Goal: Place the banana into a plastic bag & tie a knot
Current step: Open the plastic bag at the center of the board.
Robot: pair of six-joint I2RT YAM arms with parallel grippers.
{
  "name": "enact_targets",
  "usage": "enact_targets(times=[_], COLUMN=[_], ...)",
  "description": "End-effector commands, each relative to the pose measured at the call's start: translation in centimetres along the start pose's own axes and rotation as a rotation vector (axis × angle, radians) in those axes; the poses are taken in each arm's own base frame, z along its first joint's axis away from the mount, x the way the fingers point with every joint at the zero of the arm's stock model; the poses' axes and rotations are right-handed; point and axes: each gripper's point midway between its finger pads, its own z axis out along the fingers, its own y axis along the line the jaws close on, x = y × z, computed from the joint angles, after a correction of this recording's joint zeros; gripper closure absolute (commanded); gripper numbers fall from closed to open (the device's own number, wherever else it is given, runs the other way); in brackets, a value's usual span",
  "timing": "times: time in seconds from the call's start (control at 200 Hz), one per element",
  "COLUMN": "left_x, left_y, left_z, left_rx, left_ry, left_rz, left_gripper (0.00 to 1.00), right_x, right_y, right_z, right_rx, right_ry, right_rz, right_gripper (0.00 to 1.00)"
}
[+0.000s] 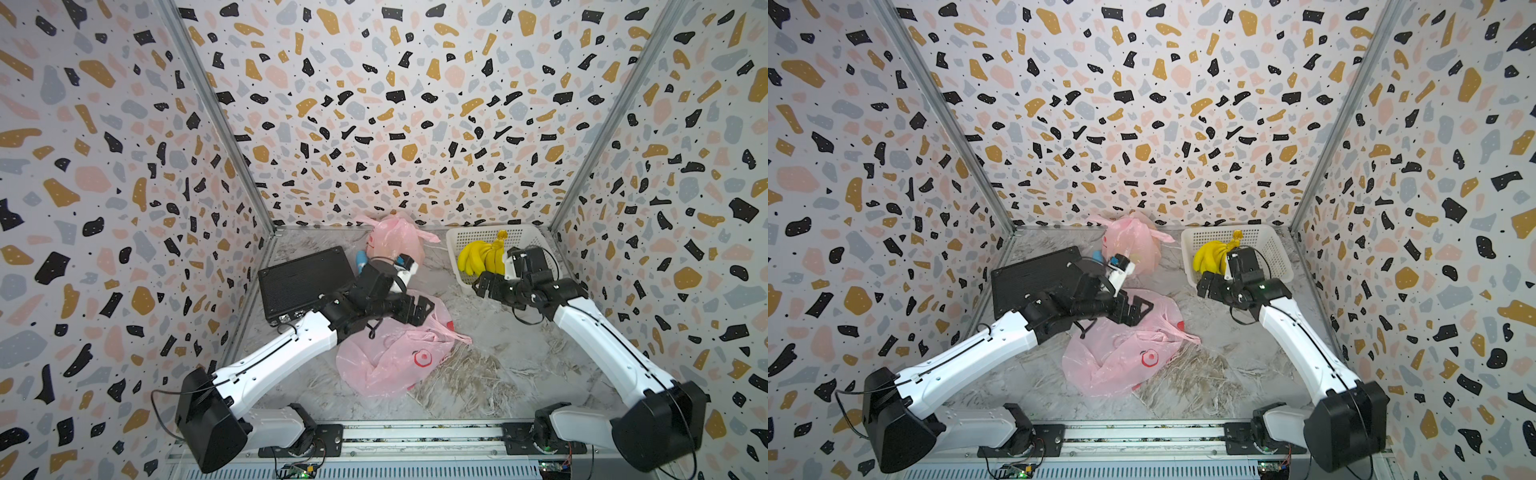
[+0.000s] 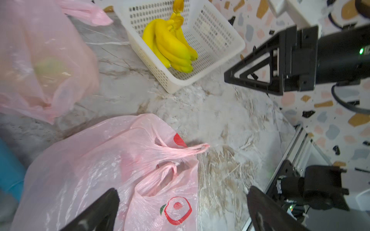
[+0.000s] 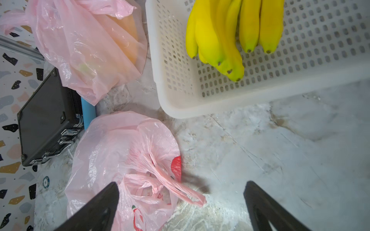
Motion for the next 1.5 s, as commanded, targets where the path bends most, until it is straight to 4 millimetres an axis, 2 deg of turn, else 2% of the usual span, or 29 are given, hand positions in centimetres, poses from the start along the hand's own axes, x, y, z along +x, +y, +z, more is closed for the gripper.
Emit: enact_targets(times=[0.0, 0.075, 0.195, 0.465, 0.566, 0.716, 0.911, 1.036, 1.096, 1.176, 1.266, 1.356, 1.492], left_x=[1.4, 2.9, 4.6, 7.8, 8.4, 8.4, 9.5, 9.7, 9.0, 8.8, 8.4, 7.5, 4.3], left_y=[-1.5, -2.9, -4.0, -5.0, -5.3, -5.5, -4.4, -3.4, -3.2, -2.7, -2.3, -2.5, -3.6], left_z=[1.5, 3.2, 6.4, 13.7, 15.8, 17.7, 20.6, 21.7, 22.2, 22.4, 22.3, 21.6, 19.1], left_rx=[-0.046, -0.072, -0.138, -0.216, -0.220, -0.225, -0.265, -0.284, -0.283, -0.283, -0.291, -0.291, -0.284], left_ry=[0.000, 0.034, 0.073, 0.198, 0.221, 0.220, 0.250, 0.266, 0.242, 0.240, 0.235, 0.218, 0.144], left_rz=[0.156, 0.251, 0.390, 0.633, 0.679, 0.709, 0.754, 0.751, 0.731, 0.713, 0.697, 0.686, 0.659], left_gripper=[0.01, 0.01, 0.01, 0.00, 0.00, 0.02, 0.09, 0.24, 0.35, 0.53, 0.82, 0.99, 1.00], right_x=[0.9, 1.9, 2.9, 4.7, 5.0, 5.5, 5.6, 5.6, 5.7, 6.2, 6.6, 6.9, 6.8], right_y=[-1.4, -3.0, -6.2, -9.2, -9.9, -10.1, -9.9, -9.8, -9.7, -9.7, -9.7, -9.8, -8.8], right_z=[-0.9, -1.2, -2.4, -3.6, -3.5, -3.0, -2.9, -2.9, -2.8, -2.6, -2.3, -2.2, -2.3], right_rx=[0.022, 0.075, 0.199, 0.285, 0.305, 0.298, 0.284, 0.277, 0.269, 0.261, 0.255, 0.254, 0.209], right_ry=[-0.048, -0.059, -0.125, -0.182, -0.175, -0.149, -0.140, -0.135, -0.128, -0.112, -0.096, -0.085, -0.072], right_rz=[0.054, 0.053, 0.081, 0.126, 0.134, 0.148, 0.158, 0.144, 0.142, 0.145, 0.145, 0.130, 0.065], right_gripper=[0.00, 0.00, 0.00, 0.00, 0.00, 0.00, 0.00, 0.00, 0.00, 0.00, 0.00, 0.00, 0.00])
